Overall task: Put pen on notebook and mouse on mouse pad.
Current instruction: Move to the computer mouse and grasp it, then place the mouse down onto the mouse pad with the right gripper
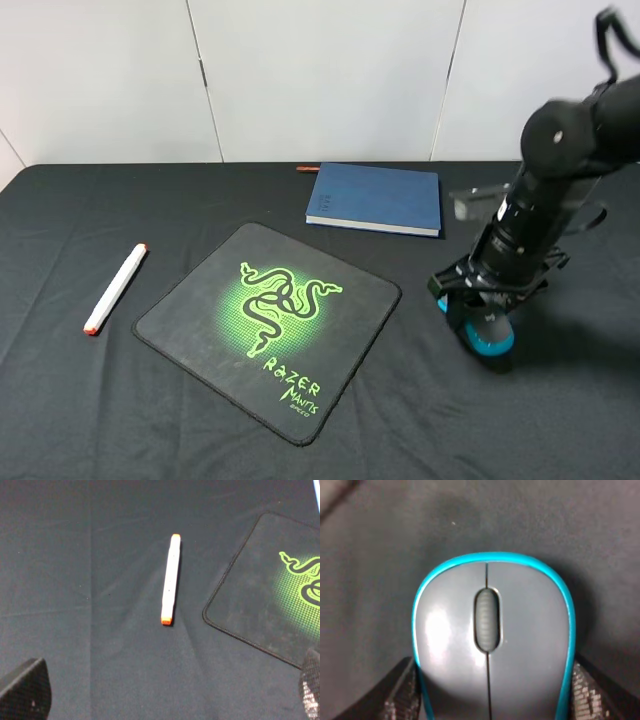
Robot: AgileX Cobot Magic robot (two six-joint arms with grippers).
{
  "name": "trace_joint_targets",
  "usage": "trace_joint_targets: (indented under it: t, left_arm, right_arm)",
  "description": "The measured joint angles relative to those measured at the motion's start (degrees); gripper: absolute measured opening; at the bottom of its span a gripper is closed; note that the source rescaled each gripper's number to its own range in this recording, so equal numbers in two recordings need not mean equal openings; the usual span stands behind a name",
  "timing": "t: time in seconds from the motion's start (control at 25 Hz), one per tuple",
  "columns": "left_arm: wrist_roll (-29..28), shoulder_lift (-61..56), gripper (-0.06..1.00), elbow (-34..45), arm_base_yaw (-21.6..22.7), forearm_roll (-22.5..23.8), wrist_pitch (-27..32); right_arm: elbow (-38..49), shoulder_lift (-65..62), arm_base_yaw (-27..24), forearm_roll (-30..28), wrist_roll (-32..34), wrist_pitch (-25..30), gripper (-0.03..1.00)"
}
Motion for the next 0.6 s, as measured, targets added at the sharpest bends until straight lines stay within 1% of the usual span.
trace_joint_targets:
  t: [0.36,0.44,0.6]
  left_arm:
    - [0.0,0.0,1.0,0.0,0.0,0.07,0.0]
    - [0.0,0.0,1.0,0.0,0.0,0.07,0.0]
    - [0.0,0.0,1.0,0.0,0.0,0.07,0.0]
  right_arm:
    - [-6.58,-5.84,0.76,0.39,1.93,9.47,0.03]
    - [-7.56,-5.85,2.42,0.2,2.8,10.29,0.03]
    - [-9.35,-5.85,8.2,0.14,6.03,10.33,0.03]
